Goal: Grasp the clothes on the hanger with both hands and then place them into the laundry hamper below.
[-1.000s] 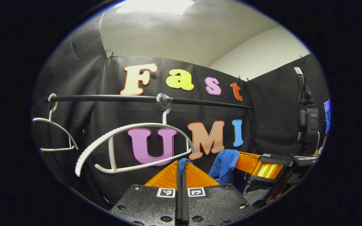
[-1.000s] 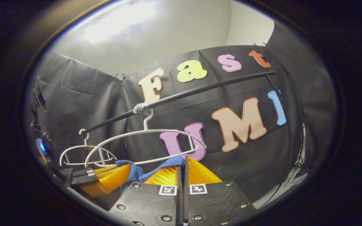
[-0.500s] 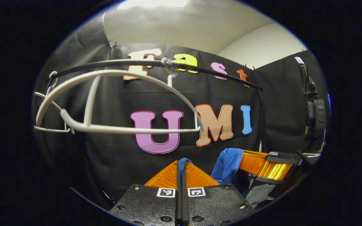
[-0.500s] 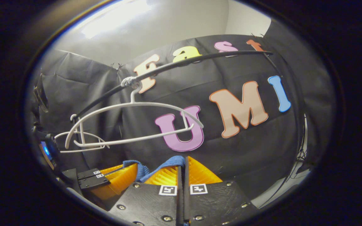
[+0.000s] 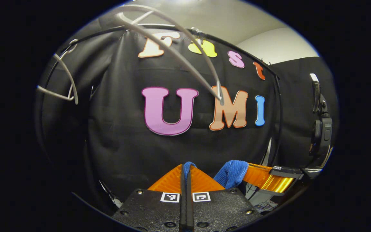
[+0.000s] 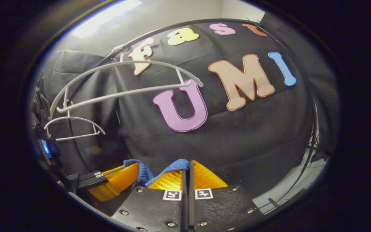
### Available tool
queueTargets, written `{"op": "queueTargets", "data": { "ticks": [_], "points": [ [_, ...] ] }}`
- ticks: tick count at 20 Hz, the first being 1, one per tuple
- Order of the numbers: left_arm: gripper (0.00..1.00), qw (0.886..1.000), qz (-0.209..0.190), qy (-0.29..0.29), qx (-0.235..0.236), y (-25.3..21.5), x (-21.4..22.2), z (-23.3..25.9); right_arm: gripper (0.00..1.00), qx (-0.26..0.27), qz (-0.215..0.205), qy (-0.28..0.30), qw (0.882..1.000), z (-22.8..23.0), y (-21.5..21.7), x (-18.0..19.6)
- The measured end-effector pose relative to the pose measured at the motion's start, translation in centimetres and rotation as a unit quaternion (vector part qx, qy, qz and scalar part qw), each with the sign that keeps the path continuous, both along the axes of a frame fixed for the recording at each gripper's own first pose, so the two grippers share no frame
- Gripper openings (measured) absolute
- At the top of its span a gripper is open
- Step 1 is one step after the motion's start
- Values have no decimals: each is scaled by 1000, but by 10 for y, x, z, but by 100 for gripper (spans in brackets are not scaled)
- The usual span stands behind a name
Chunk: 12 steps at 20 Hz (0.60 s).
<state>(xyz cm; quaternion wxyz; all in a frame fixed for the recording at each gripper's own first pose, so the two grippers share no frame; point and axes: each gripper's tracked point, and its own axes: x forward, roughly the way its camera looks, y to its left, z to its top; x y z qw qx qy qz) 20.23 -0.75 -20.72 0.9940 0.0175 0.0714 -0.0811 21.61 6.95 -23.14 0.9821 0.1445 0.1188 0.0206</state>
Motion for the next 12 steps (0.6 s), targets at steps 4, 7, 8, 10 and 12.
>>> {"op": "queueTargets", "data": {
  "ticks": [4,7,8,10,12],
  "points": [
    [0,999,27,30,22,23,3,-55,1,-34,-17,42,998,-61,-6,-11],
    [0,997,31,68,17,31,1,-102,1,-35,-20,78,996,-104,-12,-11],
    [1,996,33,79,21,36,0,-114,1,-35,-23,88,995,-117,-12,-14],
    [1,995,39,95,18,43,1,-137,1,-34,-28,110,993,-143,-15,-24],
    [1,993,39,114,3,46,-3,-161,1,-27,-31,130,991,-166,-17,-30]
  ]
}}
